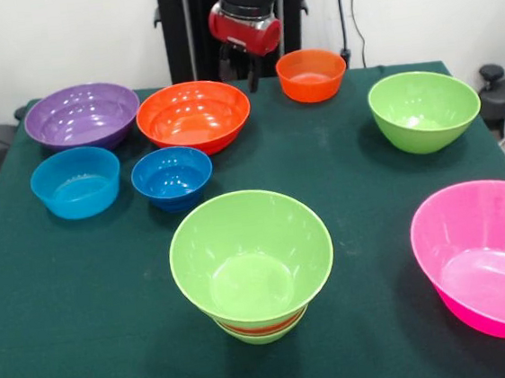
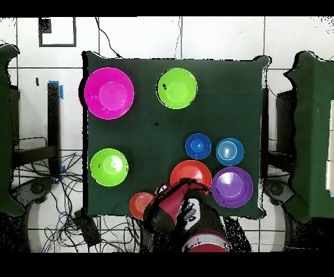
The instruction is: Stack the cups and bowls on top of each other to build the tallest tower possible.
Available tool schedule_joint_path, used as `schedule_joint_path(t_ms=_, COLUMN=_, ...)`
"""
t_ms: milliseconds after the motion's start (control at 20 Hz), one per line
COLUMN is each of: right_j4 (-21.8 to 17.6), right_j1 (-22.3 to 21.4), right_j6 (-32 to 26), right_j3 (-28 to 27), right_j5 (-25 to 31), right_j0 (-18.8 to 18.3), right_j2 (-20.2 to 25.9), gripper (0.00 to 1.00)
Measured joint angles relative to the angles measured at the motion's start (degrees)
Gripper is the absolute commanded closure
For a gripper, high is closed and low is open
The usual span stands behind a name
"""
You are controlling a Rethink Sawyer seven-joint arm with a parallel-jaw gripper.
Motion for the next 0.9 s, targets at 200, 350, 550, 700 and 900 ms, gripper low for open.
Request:
schedule_joint_path(t_ms=200, right_j4=4.3, right_j1=-0.9, right_j6=0.0, right_j3=3.0, right_j5=0.0, right_j0=-9.8, right_j2=5.1, gripper=0.0)
schedule_joint_path(t_ms=350, right_j4=5.7, right_j1=-0.9, right_j6=0.0, right_j3=4.4, right_j5=0.0, right_j0=-14.9, right_j2=6.9, gripper=0.0)
schedule_joint_path(t_ms=550, right_j4=5.9, right_j1=-0.9, right_j6=0.0, right_j3=5.8, right_j5=0.0, right_j0=-19.6, right_j2=7.9, gripper=0.0)
schedule_joint_path(t_ms=700, right_j4=5.6, right_j1=-0.8, right_j6=0.0, right_j3=6.5, right_j5=0.0, right_j0=-21.4, right_j2=7.9, gripper=0.0)
schedule_joint_path(t_ms=900, right_j4=2.9, right_j1=-0.2, right_j6=0.0, right_j3=6.8, right_j5=0.0, right_j0=-23.9, right_j2=7.2, gripper=0.0)
